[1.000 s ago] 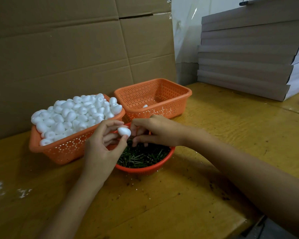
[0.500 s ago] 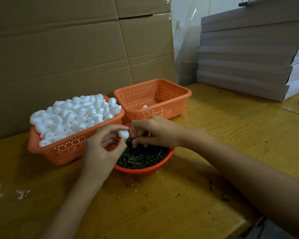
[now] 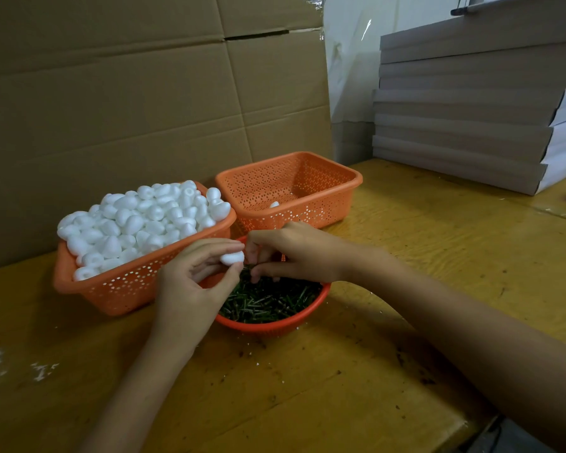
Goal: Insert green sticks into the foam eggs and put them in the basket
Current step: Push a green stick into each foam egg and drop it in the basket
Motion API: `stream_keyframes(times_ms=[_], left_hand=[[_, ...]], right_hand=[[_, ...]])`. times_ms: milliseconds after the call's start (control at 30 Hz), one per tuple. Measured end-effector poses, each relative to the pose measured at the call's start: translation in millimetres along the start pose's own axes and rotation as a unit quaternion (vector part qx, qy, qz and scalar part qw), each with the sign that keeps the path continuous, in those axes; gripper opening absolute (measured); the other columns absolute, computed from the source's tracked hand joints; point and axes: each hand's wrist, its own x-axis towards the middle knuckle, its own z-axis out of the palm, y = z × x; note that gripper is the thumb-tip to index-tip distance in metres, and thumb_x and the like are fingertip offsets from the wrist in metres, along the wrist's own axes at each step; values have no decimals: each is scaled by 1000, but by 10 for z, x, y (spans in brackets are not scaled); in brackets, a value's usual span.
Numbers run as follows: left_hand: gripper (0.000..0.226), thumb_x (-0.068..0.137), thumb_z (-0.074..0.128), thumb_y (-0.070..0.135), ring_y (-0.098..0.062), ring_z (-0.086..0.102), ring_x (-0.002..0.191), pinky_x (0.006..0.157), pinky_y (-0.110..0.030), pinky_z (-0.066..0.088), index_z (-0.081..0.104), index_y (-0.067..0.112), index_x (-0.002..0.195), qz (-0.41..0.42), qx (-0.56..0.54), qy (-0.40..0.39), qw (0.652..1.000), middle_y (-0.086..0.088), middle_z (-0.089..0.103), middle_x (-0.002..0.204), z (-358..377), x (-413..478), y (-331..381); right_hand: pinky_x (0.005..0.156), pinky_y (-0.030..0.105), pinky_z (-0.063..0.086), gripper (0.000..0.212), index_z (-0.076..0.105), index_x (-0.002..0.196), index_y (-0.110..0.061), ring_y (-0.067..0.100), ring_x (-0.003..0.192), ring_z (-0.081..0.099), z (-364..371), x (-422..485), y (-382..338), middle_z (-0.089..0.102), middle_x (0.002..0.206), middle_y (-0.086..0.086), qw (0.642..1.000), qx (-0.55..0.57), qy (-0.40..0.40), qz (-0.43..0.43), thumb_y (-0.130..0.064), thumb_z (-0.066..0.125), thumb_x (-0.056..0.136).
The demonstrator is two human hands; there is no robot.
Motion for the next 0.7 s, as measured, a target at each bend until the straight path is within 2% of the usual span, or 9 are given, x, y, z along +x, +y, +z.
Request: stream_keyframes(times_ms=[100, 233, 300, 400, 567, 700], left_hand=[[29, 88, 81, -4, -7, 73, 110, 89, -15, 57, 80, 14, 110, -4, 0, 3, 1000, 5, 78, 112, 5, -3, -4], [40, 84, 85, -1, -7, 76, 106, 89, -18, 59, 74, 19, 117, -46, -46, 18, 998, 5, 80, 109, 23, -17, 22], [37, 82, 86, 0, -10, 77, 103, 87, -19, 59, 71, 19, 110, -51, -58, 23, 997, 3, 80, 105, 24, -18, 32], [28, 83, 86, 1, -12, 77, 101, 86, -20, 60, 74, 17, 102, -42, -48, 16, 998, 5, 80, 103, 22, -21, 29], [26, 83, 87, 4, -11, 77, 100, 87, -20, 60, 77, 18, 103, -43, -31, 18, 998, 8, 80, 103, 18, -26, 16], [25, 82, 87, 4, -13, 77, 97, 82, -19, 61, 78, 17, 102, -30, -13, 26, 999, 2, 77, 104, 19, -22, 15]], right_hand=[[78, 29, 56, 14, 59, 110, -11, 7, 73, 73, 1, 0, 8, 79, 98, -9, 1000, 4, 0, -1, -21, 67, 102], [77, 23, 53, 14, 59, 109, -12, 5, 73, 73, 9, 1, 17, 79, 97, -10, 1000, -1, 2, -1, -22, 67, 102], [76, 22, 53, 13, 60, 109, -13, 4, 73, 73, 12, 2, 19, 79, 97, -10, 1000, -3, 3, -3, -22, 67, 102], [78, 27, 55, 14, 60, 109, -12, 5, 75, 73, 10, 3, 22, 79, 96, -11, 1000, -5, 4, -6, -21, 68, 102], [78, 28, 55, 15, 60, 111, -12, 5, 76, 74, 10, 7, 23, 79, 97, -11, 1000, -7, 3, -5, -22, 67, 102], [78, 26, 55, 16, 60, 113, -12, 4, 76, 73, 9, 5, 20, 79, 97, -10, 1000, -7, 2, -7, -22, 66, 103]])
